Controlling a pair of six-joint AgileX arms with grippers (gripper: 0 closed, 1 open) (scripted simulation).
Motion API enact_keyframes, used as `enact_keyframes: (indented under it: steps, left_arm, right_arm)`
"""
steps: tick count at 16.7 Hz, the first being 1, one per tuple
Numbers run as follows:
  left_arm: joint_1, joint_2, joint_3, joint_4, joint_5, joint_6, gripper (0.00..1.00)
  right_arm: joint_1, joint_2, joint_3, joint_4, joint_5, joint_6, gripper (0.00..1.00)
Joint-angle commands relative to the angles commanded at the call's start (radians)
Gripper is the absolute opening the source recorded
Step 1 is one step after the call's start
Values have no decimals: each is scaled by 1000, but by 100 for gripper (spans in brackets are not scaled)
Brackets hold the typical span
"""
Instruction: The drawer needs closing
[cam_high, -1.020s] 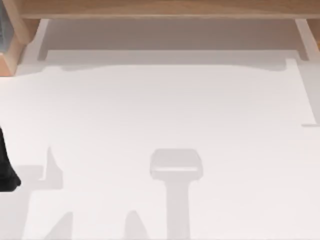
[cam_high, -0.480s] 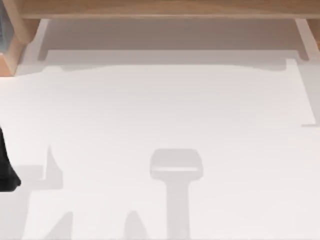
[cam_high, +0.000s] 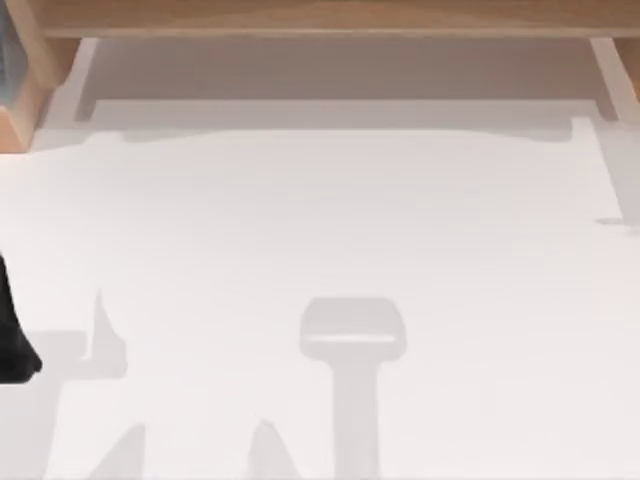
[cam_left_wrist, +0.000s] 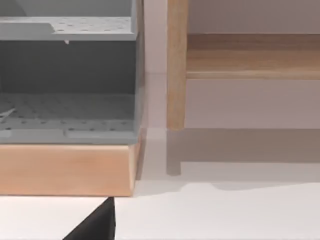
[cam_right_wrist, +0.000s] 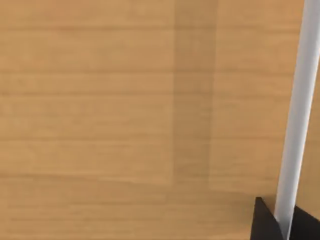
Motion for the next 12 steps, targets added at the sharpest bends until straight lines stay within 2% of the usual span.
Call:
enact_keyframes:
  steps: [4, 12]
  left_arm:
    - [0, 0, 0, 0, 0, 0, 100]
    - [0, 0, 0, 0, 0, 0, 100]
  right_arm:
    - [43, 28, 87, -51, 43, -1, 0]
    - [58, 52, 147, -88, 68, 0, 0]
